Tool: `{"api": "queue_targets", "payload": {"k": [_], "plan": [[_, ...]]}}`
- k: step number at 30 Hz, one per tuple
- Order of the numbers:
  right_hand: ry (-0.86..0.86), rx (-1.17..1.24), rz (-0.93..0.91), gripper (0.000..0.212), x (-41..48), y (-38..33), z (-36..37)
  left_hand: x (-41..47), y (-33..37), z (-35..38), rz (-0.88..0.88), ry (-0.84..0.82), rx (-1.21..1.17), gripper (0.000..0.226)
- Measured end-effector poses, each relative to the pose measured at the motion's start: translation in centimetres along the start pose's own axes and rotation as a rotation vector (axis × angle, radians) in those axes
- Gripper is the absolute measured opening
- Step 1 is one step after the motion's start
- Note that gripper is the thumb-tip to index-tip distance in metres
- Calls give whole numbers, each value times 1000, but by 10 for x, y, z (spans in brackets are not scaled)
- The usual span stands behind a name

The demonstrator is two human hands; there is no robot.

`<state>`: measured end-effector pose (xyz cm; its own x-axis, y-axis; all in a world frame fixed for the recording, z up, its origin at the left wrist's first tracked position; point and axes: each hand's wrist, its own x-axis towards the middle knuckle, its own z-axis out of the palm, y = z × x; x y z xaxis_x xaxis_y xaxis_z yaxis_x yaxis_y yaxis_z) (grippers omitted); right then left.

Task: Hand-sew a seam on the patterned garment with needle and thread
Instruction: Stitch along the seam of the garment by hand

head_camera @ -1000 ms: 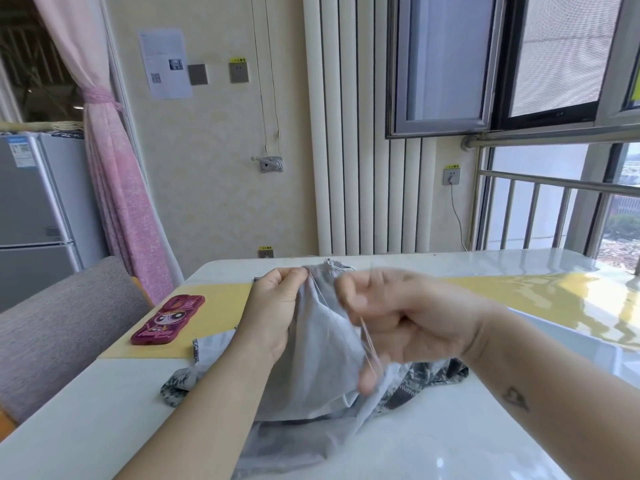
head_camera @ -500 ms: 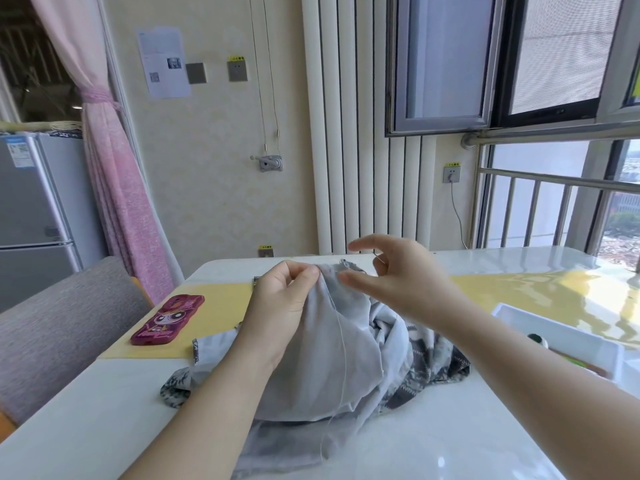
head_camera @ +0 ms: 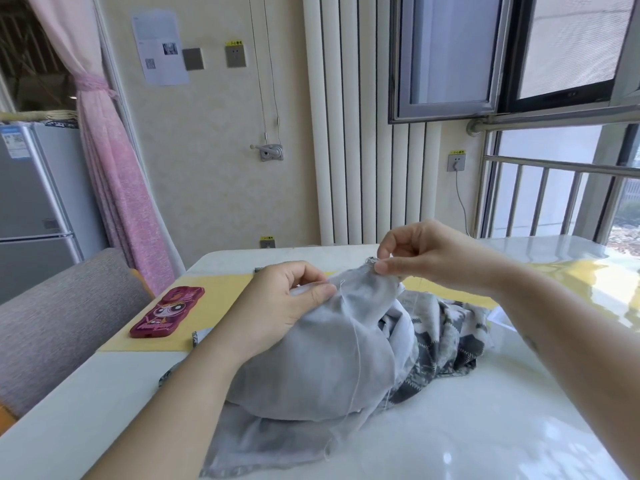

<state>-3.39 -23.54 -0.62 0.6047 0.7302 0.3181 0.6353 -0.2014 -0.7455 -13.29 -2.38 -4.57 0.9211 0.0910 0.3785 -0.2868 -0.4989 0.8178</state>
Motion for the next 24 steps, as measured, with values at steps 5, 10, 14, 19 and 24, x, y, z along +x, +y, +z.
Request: {"api": "queue_targets", "payload": {"k": [5,10,14,19,24], "plan": [[-8,-43,69,17,-7,5,4,-2,-4,10,-53,-15,7,6],[30,-112,64,15,-14,1,3,-6,-6,13,-83,-50,-48,29],[49,-128,39,15,-19,-5,2,-8,-5,14,-44,9,-30,13],[68,-130,38,14,-22,-8,2,-9,-4,17,-1,74,-32,8],[72,-111,48,14,-24,-9,2,-11,-3,18,19,79,-50,8]]}}
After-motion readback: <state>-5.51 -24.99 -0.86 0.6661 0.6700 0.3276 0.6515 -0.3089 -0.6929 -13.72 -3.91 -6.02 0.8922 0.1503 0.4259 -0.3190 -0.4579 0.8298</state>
